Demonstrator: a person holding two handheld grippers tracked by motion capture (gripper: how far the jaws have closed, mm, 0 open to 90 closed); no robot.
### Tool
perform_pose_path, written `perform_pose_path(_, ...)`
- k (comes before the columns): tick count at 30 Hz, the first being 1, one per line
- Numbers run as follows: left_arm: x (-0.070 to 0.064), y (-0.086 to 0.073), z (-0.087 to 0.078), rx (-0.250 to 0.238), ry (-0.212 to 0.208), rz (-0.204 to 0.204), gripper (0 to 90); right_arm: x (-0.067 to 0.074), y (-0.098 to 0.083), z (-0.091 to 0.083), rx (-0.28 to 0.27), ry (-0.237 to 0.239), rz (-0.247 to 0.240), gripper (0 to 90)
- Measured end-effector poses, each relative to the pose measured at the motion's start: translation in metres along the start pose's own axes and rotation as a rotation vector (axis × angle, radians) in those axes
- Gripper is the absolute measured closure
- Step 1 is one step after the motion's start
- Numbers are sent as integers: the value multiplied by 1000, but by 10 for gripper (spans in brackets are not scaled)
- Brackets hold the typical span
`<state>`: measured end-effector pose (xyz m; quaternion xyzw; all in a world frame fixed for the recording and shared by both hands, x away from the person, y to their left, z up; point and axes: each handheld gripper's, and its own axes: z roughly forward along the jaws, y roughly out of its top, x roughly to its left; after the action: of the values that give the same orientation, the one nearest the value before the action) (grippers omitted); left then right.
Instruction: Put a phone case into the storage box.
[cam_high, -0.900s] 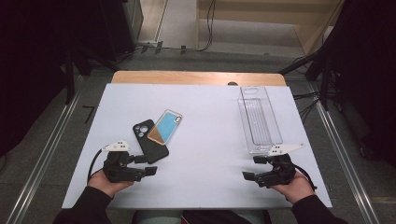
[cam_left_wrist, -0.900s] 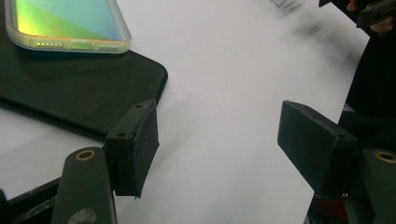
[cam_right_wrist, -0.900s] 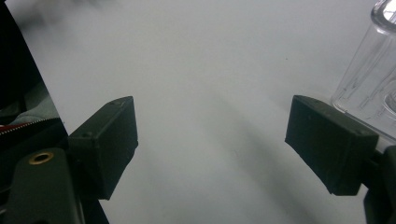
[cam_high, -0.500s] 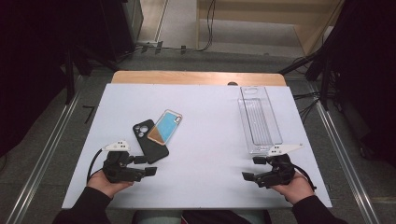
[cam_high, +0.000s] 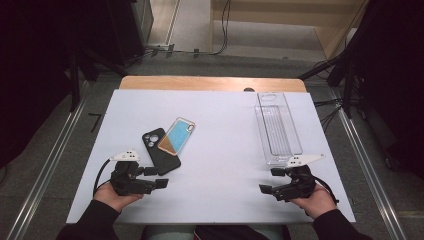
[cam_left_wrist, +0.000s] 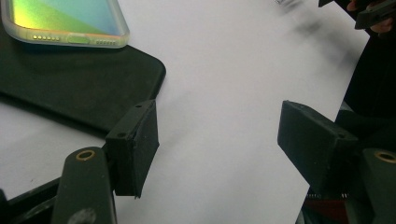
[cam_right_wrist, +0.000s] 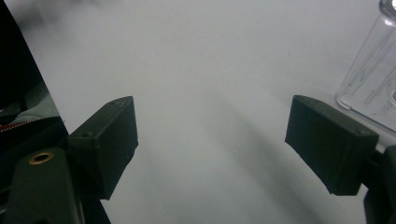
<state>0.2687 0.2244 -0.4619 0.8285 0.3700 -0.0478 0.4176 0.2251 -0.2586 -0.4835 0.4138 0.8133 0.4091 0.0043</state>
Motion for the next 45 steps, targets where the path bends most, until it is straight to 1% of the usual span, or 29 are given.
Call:
perform_pose_path(5,0,0,0,0,1,-5,291,0,0,0,-2,1,0,151)
perform_pose_path(9,0,0,0,-7,3,3,291,0,0,0,-2,2,-1,151)
perform_pose_path(24,0,0,0,-3,5,-3,291,1,0,0,-4,-1,-1,151)
perform_pose_path(27,0,1,0,-2,6,-30,291,1,0,0,-5,0,0,151)
perform_pose_path(31,1,3,0,-6,14,-35,291,1,0,0,-7,-1,0,152)
perform_pose_path(32,1,4,0,-15,22,-44,291,1,0,0,-7,-3,0,151)
perform_pose_path(33,1,4,0,-15,22,-44,291,1,0,0,-7,-3,0,151)
perform_pose_path(35,1,6,-1,-20,41,-57,291,1,0,0,-6,-3,0,151)
perform_pose_path(36,1,8,-1,-21,50,-61,274,0,0,0,-6,-5,2,151)
perform_pose_path(37,0,10,-1,-19,75,-68,247,0,0,0,-6,-6,3,151)
perform_pose_path(38,0,11,0,-16,84,-72,216,0,0,0,-6,-7,4,152)
perform_pose_path(40,-1,15,2,-4,161,-77,115,0,0,-1,-9,-7,5,152)
perform_pose_path(41,-1,15,2,-4,161,-77,103,0,0,-1,-9,-7,5,152)
perform_pose_path(42,-2,17,3,4,224,-86,103,0,0,-1,-11,-9,4,151)
perform_pose_path(43,-1,20,2,-9,214,-96,102,0,0,-1,-12,-10,3,152)
perform_pose_path(44,0,20,0,-27,172,-98,103,0,0,-1,-14,-11,4,152)
perform_pose_path(45,0,20,0,-27,172,-98,99,0,0,-1,-14,-11,3,152)
